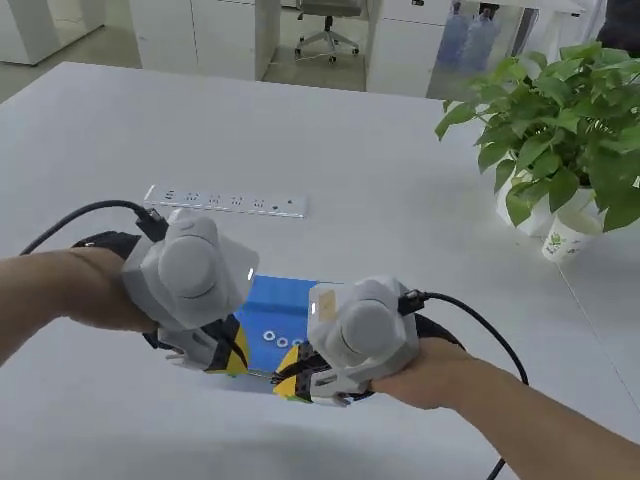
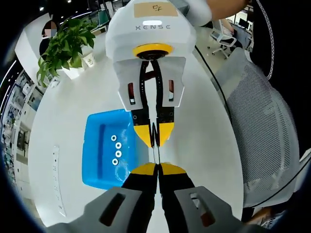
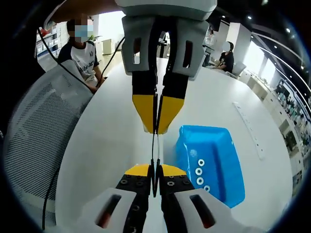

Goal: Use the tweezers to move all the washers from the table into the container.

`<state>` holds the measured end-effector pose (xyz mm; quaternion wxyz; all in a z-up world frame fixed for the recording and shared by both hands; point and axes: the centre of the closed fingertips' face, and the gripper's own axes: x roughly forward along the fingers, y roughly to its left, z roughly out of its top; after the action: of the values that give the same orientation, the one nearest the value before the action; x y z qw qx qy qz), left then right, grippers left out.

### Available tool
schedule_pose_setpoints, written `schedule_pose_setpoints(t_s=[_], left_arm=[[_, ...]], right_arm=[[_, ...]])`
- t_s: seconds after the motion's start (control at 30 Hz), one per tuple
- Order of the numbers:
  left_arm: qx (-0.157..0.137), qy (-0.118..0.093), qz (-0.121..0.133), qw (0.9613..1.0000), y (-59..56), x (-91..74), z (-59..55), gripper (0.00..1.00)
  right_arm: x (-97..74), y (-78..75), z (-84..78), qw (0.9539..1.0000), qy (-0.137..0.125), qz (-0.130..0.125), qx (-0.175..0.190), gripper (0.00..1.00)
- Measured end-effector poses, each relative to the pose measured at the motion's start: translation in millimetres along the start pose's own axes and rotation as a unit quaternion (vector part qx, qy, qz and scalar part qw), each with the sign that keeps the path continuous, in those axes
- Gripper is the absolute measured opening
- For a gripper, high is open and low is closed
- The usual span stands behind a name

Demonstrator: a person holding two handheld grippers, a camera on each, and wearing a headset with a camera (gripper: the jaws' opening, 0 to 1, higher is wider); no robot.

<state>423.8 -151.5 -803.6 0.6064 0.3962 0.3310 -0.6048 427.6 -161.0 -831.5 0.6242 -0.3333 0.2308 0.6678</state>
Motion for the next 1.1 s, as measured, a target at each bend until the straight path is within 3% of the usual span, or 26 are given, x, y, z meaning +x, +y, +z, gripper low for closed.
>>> schedule_pose_setpoints(t_s=[0.17,0.6,0.87,1.1], left_arm=[[0.007,-0.002,0.007,0.9999,-3.6,9.0,-2.3,0.10],[-0.001,-0.005,-0.014,0.9999,-27.4,29.7,-9.0,0.14],[0.000,-0.009,-0.010,0.9999,-38.8,43.4,-13.3,0.11],[-0.008,-0.006,0.001,0.9999,-42.1,53.3,-18.9,0.08]], right_arm=[[2.3,10.0,-6.5,0.9999,0.010,0.010,-0.002,0.08],[8.5,32.3,-20.0,0.9995,0.022,0.021,0.008,0.08],[12.6,39.3,-23.9,0.9994,0.024,0.023,0.014,0.08],[19.9,47.0,-30.3,0.9991,0.024,0.023,0.025,0.08]])
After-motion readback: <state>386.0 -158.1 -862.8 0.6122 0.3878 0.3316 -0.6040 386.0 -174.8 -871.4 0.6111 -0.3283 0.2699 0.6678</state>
